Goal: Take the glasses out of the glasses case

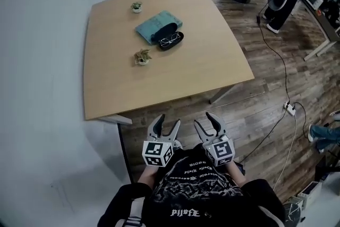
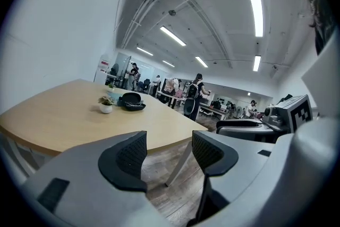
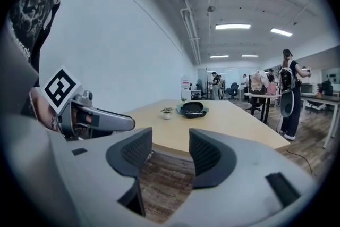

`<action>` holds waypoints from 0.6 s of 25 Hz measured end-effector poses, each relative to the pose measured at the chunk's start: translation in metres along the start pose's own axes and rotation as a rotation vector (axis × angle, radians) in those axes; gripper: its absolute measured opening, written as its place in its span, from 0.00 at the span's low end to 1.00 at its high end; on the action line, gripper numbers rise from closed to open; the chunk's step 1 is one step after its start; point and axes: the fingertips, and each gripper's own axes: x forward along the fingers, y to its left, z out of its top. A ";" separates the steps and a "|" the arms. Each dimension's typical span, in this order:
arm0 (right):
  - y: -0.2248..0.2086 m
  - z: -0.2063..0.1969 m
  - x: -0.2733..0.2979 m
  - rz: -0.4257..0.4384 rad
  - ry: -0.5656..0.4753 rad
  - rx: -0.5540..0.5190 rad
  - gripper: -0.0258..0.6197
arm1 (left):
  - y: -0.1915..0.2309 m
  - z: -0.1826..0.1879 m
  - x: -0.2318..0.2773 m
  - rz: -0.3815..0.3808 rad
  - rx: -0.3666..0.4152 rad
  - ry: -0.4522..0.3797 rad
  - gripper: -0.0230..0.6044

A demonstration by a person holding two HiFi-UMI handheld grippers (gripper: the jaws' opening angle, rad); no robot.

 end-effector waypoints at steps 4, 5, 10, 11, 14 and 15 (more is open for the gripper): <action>-0.009 -0.002 0.003 -0.031 0.006 0.015 0.39 | 0.001 -0.002 0.008 -0.019 -0.003 0.013 0.47; -0.011 -0.002 0.004 -0.036 0.005 0.019 0.39 | 0.002 -0.003 0.009 -0.023 -0.004 0.016 0.47; -0.016 -0.006 0.018 -0.040 0.010 0.068 0.39 | 0.012 0.000 0.015 -0.012 0.012 0.028 0.47; -0.017 -0.008 0.022 -0.032 0.011 0.075 0.39 | 0.015 0.002 0.017 -0.004 0.014 0.028 0.47; -0.022 -0.006 0.041 -0.003 0.009 0.076 0.39 | 0.028 0.008 0.026 0.025 0.016 0.022 0.47; -0.024 -0.003 0.049 0.008 0.006 0.072 0.39 | 0.033 0.011 0.029 0.036 0.015 0.019 0.47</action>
